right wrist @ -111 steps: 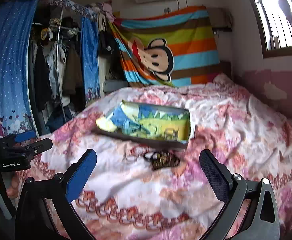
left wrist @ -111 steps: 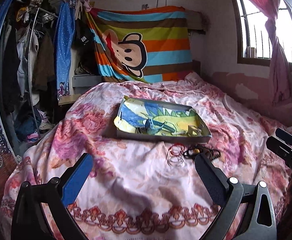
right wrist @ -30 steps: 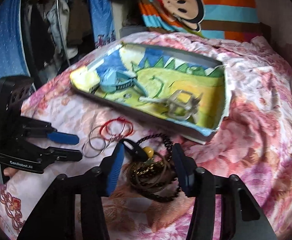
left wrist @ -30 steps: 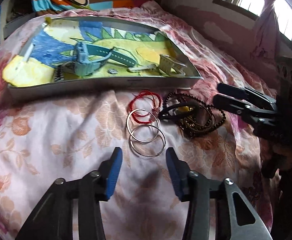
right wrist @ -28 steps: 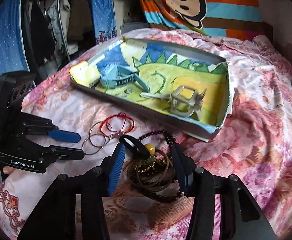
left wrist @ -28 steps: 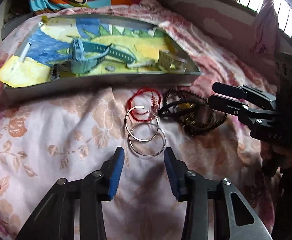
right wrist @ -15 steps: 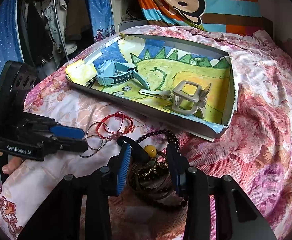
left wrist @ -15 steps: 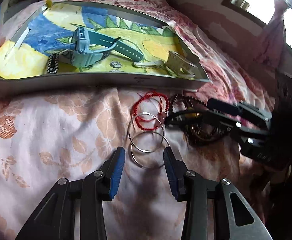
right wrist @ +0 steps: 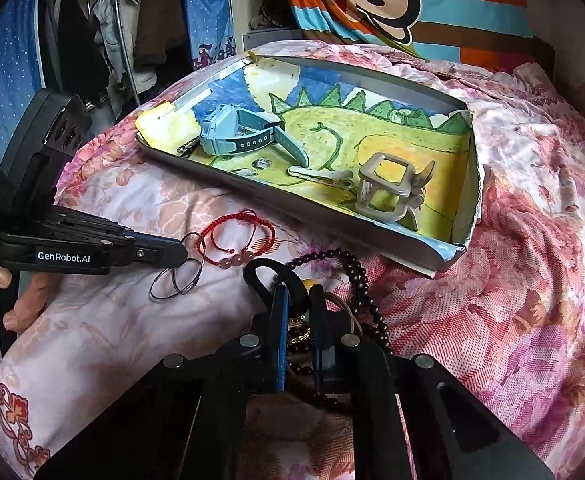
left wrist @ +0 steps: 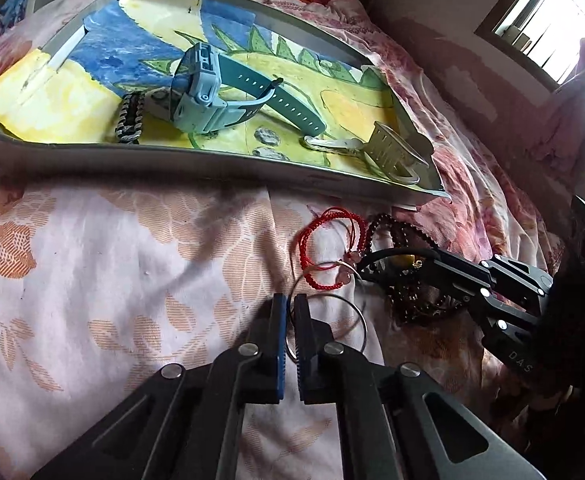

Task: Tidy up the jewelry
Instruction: 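Close left tool on the silver bangles while right tool grasps the black hair tie, then carry the bangles with left tool while right tool carries the hair tie to the tray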

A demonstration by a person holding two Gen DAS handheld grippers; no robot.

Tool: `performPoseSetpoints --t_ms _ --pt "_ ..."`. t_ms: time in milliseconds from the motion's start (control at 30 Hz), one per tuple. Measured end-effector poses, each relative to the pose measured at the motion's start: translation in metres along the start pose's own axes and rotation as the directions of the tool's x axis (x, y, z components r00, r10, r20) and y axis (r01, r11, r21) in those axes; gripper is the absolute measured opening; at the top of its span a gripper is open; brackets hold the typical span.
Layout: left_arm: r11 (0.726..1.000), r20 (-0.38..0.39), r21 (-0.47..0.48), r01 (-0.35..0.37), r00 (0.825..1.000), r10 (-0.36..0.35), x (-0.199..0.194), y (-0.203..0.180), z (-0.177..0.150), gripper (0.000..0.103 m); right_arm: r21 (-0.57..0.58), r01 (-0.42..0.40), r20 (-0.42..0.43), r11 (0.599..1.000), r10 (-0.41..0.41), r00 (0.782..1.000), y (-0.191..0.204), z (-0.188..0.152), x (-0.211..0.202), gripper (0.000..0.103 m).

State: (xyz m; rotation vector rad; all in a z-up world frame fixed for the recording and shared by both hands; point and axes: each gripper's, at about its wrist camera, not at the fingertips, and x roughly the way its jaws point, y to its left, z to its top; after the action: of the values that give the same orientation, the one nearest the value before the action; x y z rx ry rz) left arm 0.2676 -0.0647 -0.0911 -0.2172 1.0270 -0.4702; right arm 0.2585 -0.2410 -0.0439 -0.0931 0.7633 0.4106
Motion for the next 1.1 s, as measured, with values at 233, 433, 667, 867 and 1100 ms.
performPoseSetpoints --t_ms 233,433,667,867,1100 --pt "0.999 0.027 0.034 -0.031 0.999 0.030 -0.013 -0.008 -0.008 0.003 -0.006 0.018 0.010 1.000 -0.018 1.000 0.005 0.001 -0.013 0.008" --pt "0.992 0.108 0.081 -0.093 0.991 0.084 -0.036 -0.025 -0.016 0.003 -0.016 0.032 0.075 0.999 -0.031 0.997 0.007 0.005 -0.030 0.008" --pt "0.975 0.197 0.136 -0.174 0.970 0.146 -0.054 -0.043 -0.015 0.003 0.013 0.036 0.172 0.999 -0.038 0.984 0.001 0.010 -0.044 0.008" --pt "0.968 0.260 0.150 -0.203 0.952 0.159 -0.067 -0.050 -0.013 0.003 0.042 0.038 0.247 0.998 -0.047 0.968 -0.002 0.012 -0.054 0.008" --pt "0.966 0.320 0.140 -0.218 0.933 0.164 -0.082 -0.052 -0.009 0.003 0.098 0.035 0.291 0.995 -0.062 0.955 -0.012 0.016 -0.053 0.008"
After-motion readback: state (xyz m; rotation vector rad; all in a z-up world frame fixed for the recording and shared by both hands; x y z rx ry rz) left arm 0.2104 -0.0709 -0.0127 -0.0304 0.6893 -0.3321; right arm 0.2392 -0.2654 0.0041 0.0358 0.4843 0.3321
